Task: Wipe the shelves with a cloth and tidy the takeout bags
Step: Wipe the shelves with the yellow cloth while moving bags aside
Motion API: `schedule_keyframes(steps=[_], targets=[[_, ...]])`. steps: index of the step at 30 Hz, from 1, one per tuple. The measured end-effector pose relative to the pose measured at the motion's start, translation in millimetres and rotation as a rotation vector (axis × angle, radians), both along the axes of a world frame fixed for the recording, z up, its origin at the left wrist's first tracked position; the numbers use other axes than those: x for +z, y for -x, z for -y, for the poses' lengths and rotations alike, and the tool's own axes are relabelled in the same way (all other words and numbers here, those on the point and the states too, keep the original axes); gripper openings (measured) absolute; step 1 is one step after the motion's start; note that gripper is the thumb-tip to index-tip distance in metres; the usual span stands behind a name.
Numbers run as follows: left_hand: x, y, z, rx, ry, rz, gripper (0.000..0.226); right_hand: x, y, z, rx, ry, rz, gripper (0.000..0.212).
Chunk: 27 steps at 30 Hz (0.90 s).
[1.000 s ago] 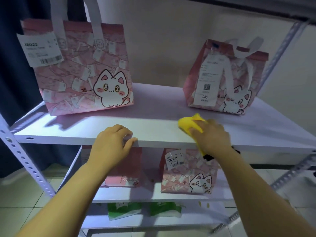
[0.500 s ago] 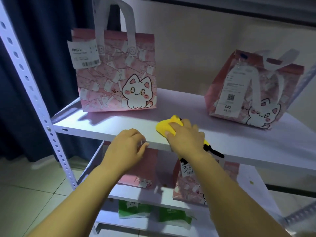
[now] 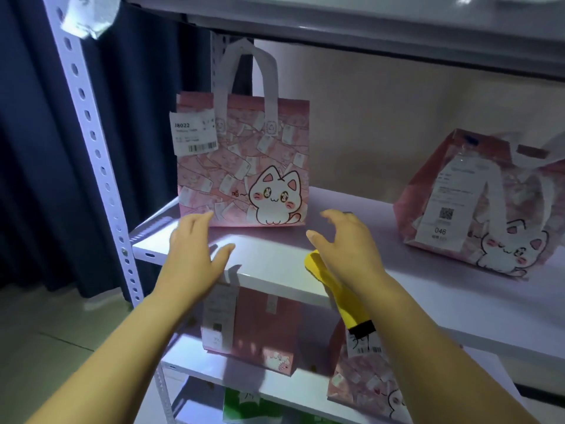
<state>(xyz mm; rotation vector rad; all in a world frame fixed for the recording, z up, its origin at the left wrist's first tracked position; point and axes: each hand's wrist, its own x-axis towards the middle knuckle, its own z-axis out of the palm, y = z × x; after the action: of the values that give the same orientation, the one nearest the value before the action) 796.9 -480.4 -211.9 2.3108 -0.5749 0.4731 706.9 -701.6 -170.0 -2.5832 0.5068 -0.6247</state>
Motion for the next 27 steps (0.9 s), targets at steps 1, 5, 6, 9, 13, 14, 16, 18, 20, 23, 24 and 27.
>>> schedule_keyframes(steps=[1, 5, 6, 9, 13, 14, 16, 18, 20, 23, 24, 27], targets=[[1.7, -7.6, -1.1, 0.042, 0.015, -0.019, 0.07, 1.6, -8.7, 0.3, 0.0, -0.01, 0.004, 0.059], [7.2, -37.9, -1.2, 0.18, 0.071, -0.107, 0.081, 5.1, -41.2, 2.9, -0.026, -0.065, -0.015, 0.072], [7.5, -44.4, -0.9, 0.202, 0.086, -0.14, 0.086, 5.6, -48.0, 3.7, -0.025, -0.088, -0.041, 0.075], [3.7, -60.2, -1.1, 0.201, 0.061, -0.234, 0.086, 5.8, -64.4, 4.4, 0.025, -0.15, -0.141, 0.081], [3.6, -64.1, 4.7, 0.185, 0.015, -0.259, 0.051, 6.4, -76.3, 5.1, 0.105, -0.183, -0.103, 0.057], [4.3, -62.6, 7.2, 0.196, 0.014, -0.266, 0.046, 7.1, -77.7, 7.5, 0.093, -0.172, -0.1, 0.055], [4.6, -59.4, 13.2, 0.186, 0.01, -0.26, 0.037, 8.7, -80.1, 16.1, 0.017, -0.126, -0.108, 0.053], [3.0, -56.2, 20.4, 0.113, 0.051, -0.238, 0.043, 8.9, -80.9, 26.3, -0.081, -0.121, -0.107, 0.052], [1.5, -53.7, 27.9, 0.036, 0.088, -0.212, 0.056, 6.6, -78.8, 35.2, -0.154, -0.153, -0.088, 0.054], [0.1, -50.2, 38.4, -0.036, 0.098, -0.183, 0.061, 2.3, -75.1, 46.2, -0.208, -0.171, -0.063, 0.06], [-0.7, -49.4, 41.2, -0.047, 0.096, -0.185, 0.059, 1.7, -74.4, 48.5, -0.214, -0.182, -0.058, 0.061], [-2.4, -48.1, 46.3, -0.059, 0.082, -0.179, 0.053, 1.0, -73.8, 51.1, -0.226, -0.199, -0.049, 0.061]])
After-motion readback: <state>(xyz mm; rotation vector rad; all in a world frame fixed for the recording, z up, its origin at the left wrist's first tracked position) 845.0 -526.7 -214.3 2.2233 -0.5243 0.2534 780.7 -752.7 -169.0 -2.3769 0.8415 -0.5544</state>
